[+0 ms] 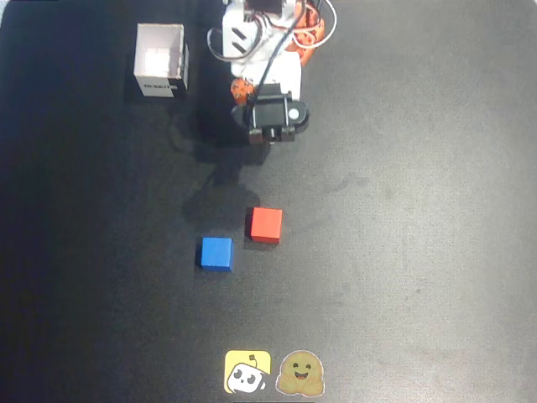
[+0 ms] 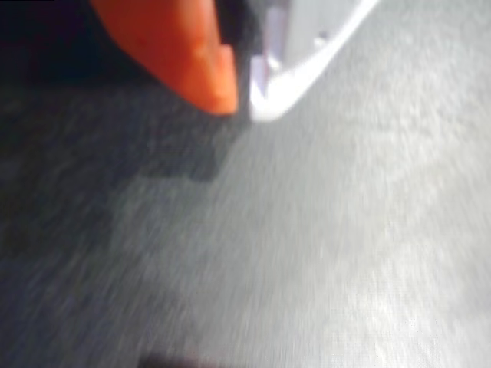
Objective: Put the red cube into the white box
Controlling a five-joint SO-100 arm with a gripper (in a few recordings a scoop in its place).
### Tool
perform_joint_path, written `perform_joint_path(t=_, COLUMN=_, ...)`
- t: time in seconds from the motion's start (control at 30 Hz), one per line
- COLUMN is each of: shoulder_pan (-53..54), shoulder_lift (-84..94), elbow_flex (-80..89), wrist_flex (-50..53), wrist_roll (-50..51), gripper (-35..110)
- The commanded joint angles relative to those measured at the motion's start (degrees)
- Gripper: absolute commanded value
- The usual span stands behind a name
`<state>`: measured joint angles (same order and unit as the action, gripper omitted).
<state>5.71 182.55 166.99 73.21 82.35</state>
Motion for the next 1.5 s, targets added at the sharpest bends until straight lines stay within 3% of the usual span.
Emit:
perform_joint_path(t=0.0, shoulder_pan=-0.44, shoulder_lift=-5.89, elbow_flex=-7.12, wrist_flex=-2.37, wrist_roll=-1.14, gripper=0)
perform_joint_path(t=0.17, shoulder_pan=0.0, shoulder_lift=-30.32, elbow_flex=-25.4, wrist_flex=-3.52, wrist_roll=-3.16, gripper=0)
perform_joint_path(t=1.0, shoulder_pan=-6.68, shoulder_lift=-59.24, elbow_flex=-31.99, wrist_flex=-22.59, wrist_roll=1.23, gripper=5)
perform_joint_path(t=1.47, shoulder_pan=-5.45, shoulder_lift=-61.0, elbow_flex=-32.43, wrist_flex=-24.08, wrist_roll=1.32, gripper=12)
